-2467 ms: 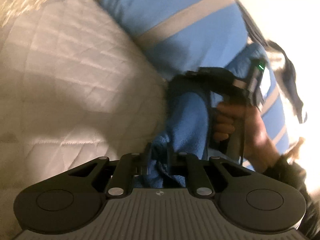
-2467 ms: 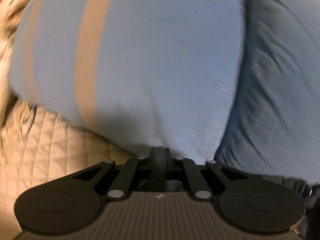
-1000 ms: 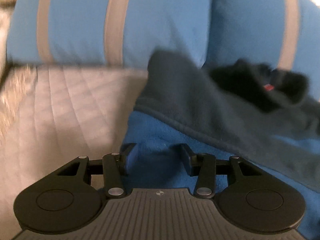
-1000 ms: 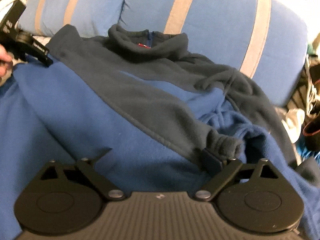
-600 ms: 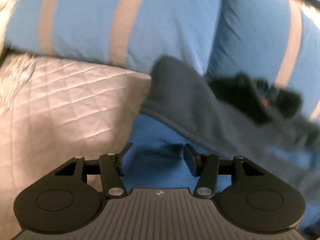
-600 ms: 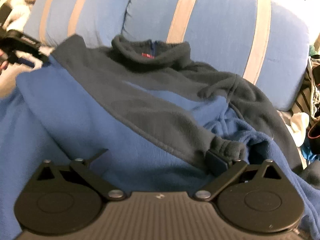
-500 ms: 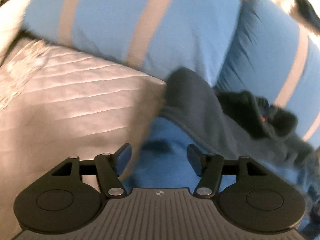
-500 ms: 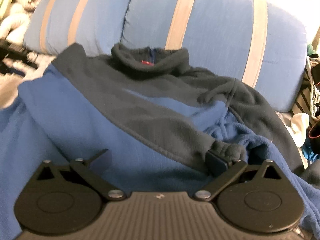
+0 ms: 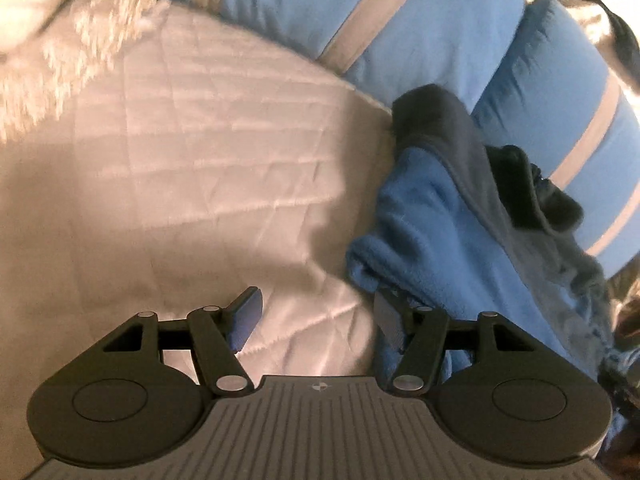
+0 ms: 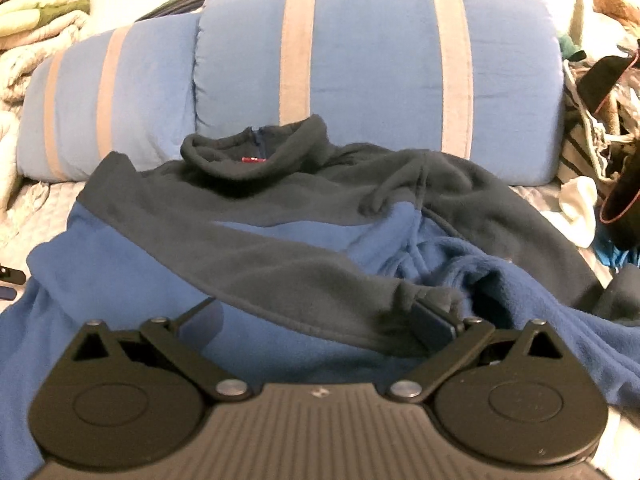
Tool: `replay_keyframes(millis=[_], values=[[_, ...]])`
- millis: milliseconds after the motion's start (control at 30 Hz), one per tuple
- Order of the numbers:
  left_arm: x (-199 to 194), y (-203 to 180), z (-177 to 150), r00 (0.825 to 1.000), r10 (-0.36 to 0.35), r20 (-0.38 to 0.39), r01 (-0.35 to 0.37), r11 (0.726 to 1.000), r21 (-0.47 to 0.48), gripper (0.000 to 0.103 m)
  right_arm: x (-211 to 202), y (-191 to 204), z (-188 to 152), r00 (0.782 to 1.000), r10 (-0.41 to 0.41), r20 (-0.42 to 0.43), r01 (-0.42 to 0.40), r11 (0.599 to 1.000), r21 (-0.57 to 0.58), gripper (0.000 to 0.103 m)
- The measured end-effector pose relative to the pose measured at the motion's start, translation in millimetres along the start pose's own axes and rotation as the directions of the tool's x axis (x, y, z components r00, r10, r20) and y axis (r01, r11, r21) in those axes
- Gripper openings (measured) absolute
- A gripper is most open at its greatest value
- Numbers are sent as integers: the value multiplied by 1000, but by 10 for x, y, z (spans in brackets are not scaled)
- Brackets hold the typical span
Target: Fold clothes
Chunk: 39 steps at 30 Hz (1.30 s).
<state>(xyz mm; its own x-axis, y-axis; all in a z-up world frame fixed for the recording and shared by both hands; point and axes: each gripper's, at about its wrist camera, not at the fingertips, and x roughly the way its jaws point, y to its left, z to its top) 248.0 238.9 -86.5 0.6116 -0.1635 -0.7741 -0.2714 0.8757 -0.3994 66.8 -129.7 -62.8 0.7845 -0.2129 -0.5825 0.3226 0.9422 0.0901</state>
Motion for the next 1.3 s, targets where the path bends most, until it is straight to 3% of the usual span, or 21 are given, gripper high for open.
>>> replay_keyframes(millis=[233, 300, 333, 467, 600, 700, 767, 967, 1133, 1167, 1200, 1233, 1267, 1300], values=[[195, -112, 57, 999, -37, 23, 37, 999, -12, 57, -29, -48, 2, 1000, -29, 10, 29, 1000, 4, 103], [272, -182, 64, 999, -28, 36, 28, 1000, 11, 35, -26, -62, 4, 999, -33, 11, 33, 999, 3, 103], [311, -201, 86, 998, -45, 36, 45, 999, -2, 18, -23, -69, 6, 999, -35, 13, 35, 999, 4, 103], [389, -292, 167, 994, -11, 105, 10, 1000, 10, 12, 2, -106, 12, 999, -44, 12, 43, 999, 14, 103], [404, -336, 183, 993, 6, 120, -12, 999, 48, 14, 10, -158, 22, 999, -40, 8, 40, 998, 44, 103], [301, -293, 145, 994, 21, 106, -28, 997, 71, 33, 8, -178, 19, 999, -37, 4, 37, 998, 55, 103], [186, -190, 73, 995, 17, 99, -24, 998, 66, 50, 9, -198, 16, 1000, -30, -2, 30, 997, 72, 103], [-46, 120, -185, 994, -105, -15, 105, 994, 22, 51, -23, -224, 10, 1000, -28, -5, 28, 993, 112, 103], [-142, 176, -361, 965, -236, -114, 234, 972, -35, 51, -39, -207, 6, 1000, -31, -2, 31, 993, 110, 103], [-133, 146, -391, 959, -250, -137, 248, 968, -33, 51, -43, -203, 5, 999, -33, -1, 33, 994, 106, 103], [-133, 98, -420, 963, -230, -144, 231, 973, -8, 50, -47, -207, 3, 999, -38, 0, 38, 994, 104, 103], [-134, 51, -450, 966, -209, -149, 214, 977, 18, 46, -54, -220, 1, 999, -47, 0, 46, 993, 105, 103], [-134, 3, -479, 970, -188, -155, 197, 979, 43, 19, -61, -235, -2, 998, -56, 1, 56, 993, 107, 103], [-139, -27, -507, 973, -170, -159, 181, 982, 56, 8, -69, -256, -6, 998, -67, 0, 66, 992, 111, 103]])
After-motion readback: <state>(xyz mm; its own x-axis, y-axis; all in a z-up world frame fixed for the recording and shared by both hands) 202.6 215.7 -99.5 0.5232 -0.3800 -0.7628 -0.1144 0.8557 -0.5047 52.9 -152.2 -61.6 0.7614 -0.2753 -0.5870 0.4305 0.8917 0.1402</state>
